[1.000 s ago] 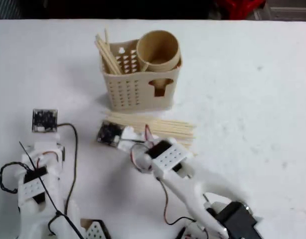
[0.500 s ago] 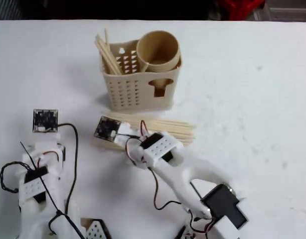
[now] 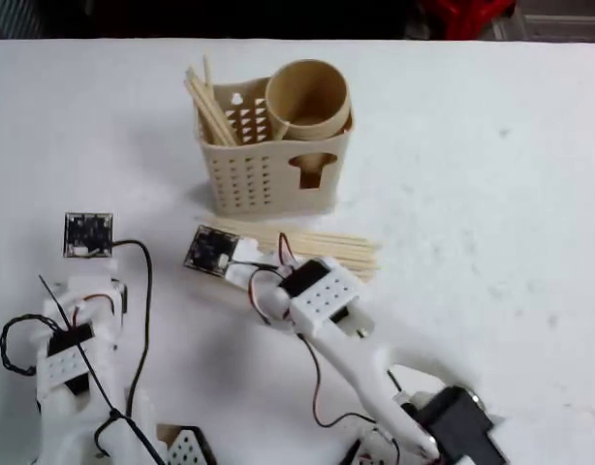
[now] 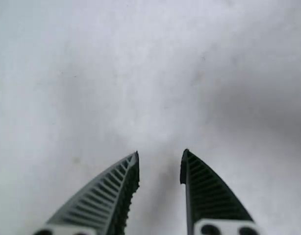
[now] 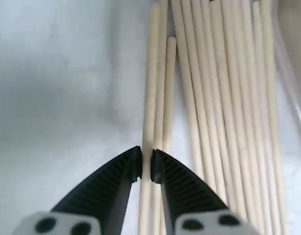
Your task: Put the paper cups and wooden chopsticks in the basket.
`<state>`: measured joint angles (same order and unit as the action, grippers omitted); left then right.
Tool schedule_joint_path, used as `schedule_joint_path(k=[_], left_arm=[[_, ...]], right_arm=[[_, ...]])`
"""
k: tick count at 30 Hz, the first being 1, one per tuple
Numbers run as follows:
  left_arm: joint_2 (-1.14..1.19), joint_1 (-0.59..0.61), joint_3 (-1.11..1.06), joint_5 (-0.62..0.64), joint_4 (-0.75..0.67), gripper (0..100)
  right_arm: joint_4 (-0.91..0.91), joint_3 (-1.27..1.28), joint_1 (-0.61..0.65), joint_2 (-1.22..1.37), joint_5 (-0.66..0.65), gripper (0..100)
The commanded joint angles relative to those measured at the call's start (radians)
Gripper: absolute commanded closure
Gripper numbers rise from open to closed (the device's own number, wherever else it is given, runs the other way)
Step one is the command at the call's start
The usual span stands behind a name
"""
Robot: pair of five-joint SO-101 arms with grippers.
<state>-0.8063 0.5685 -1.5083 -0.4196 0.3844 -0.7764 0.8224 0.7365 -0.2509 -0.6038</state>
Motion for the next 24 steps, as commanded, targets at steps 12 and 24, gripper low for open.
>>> schedule_joint_path(k=[12,24], left_arm=[[-0.024,-0.001,0.006,-0.006,-0.011,85],[-0.024,-0.001,0.006,-0.006,-0.011,85]], right_arm=[[-0.012,-0.123,-0.117,-0.512,0.169,98.1],[0.054,-0.875,-0.120,-0.200,0.334,98.1]])
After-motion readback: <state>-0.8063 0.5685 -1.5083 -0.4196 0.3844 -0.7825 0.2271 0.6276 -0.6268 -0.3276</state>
